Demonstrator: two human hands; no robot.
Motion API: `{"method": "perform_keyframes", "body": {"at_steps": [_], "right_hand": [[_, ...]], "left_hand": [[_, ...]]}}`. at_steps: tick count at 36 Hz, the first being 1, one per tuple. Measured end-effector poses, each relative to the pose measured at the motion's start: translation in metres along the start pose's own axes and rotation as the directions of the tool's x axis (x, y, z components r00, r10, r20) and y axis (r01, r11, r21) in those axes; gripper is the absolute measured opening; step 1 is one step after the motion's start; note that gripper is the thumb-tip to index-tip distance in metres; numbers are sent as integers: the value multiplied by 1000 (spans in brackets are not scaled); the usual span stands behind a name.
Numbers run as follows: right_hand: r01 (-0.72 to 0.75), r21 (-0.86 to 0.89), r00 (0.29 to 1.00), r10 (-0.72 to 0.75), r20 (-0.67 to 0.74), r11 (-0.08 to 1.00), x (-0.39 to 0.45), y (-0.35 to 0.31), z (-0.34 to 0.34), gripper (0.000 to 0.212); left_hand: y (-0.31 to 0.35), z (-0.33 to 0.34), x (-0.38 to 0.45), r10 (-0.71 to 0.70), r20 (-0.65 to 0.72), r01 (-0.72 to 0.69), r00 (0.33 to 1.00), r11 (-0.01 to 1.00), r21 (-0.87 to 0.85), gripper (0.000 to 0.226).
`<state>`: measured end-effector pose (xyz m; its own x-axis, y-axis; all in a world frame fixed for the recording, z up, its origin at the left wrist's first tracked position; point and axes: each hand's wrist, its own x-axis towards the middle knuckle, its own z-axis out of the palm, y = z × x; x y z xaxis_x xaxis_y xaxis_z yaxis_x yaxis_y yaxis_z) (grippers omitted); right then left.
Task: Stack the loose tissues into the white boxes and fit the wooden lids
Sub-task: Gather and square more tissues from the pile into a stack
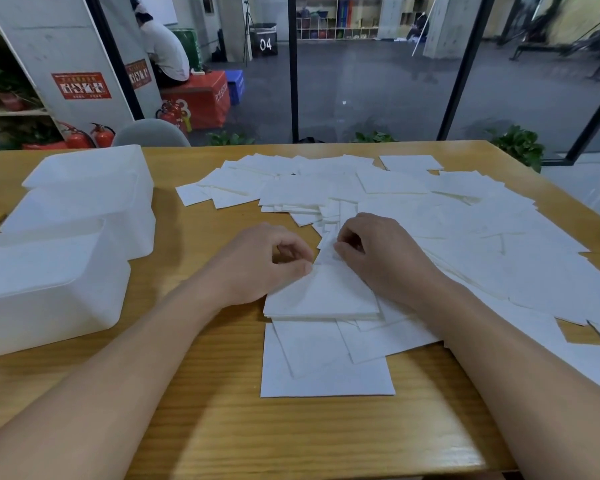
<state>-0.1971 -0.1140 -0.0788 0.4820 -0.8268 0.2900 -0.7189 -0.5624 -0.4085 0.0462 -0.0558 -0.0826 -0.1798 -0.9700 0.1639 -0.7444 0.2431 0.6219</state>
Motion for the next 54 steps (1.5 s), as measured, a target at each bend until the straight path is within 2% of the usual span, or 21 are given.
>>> {"method": "perform_keyframes", "body": {"at_steps": [4,10,17,20,23,26,28,31,33,37,40,44,46,48,50,52,54], "right_hand": [[-71,223,995,84,-51,972,1,5,-4,18],[-36,476,988,103,-115,879,2,0,-11,19],[51,678,990,52,-131,733,4,-15,-13,18],[52,698,995,20,-94,715,3,-17,-14,18],[56,770,998,-4,-70,636,2,-15,-18,24],[106,732,992,-26,-120,673,2,-12,-23,41],[122,611,989,-42,-144,782,1,-9,-25,60],[63,374,996,-36,-80,925,-2,-3,-26,78],[49,307,998,-38,-41,950,-4,-2,-23,75],[124,201,987,-100,-127,972,-3,-3,-14,43],[128,211,979,-90,-184,969,-1,-5,-12,32],[154,286,961,-76,-267,946,-1,-6,-11,7],[147,329,959,-52,-280,933,-1,-7,-12,2],[145,364,959,-40,-281,920,-1,-7,-15,2],[147,395,963,-41,-266,907,-3,-5,-18,6],[153,374,967,-60,-249,915,-4,-2,-19,10],[171,336,968,-94,-233,926,-6,-1,-17,12]], "left_hand": [[4,6,2,-2,-46,-1,999,997,-73,23],[21,15,3,36,-38,-41,999,989,-140,50],[36,24,5,51,-66,-74,997,902,-426,85],[36,25,6,11,-115,-68,993,859,-507,85],[31,22,8,-71,-173,-35,982,841,-541,74],[25,18,11,-160,-177,20,971,793,-608,65],[23,15,12,-196,-173,26,965,731,-682,62],[21,10,13,-250,-164,27,954,619,-785,57],[21,6,12,-282,-147,36,948,555,-831,53],[24,0,11,-284,-92,24,954,380,-925,47],[25,-4,9,-268,-65,31,961,340,-940,42],[21,-8,10,-251,-52,44,967,365,-930,37],[22,-10,10,-266,-77,36,961,397,-917,31],[25,-11,8,-311,-142,41,940,516,-856,33],[26,-11,5,-308,-226,47,924,679,-733,59],[22,-12,4,-249,-314,21,916,813,-582,82],[21,-15,3,-158,-387,-49,908,880,-473,82]]}}
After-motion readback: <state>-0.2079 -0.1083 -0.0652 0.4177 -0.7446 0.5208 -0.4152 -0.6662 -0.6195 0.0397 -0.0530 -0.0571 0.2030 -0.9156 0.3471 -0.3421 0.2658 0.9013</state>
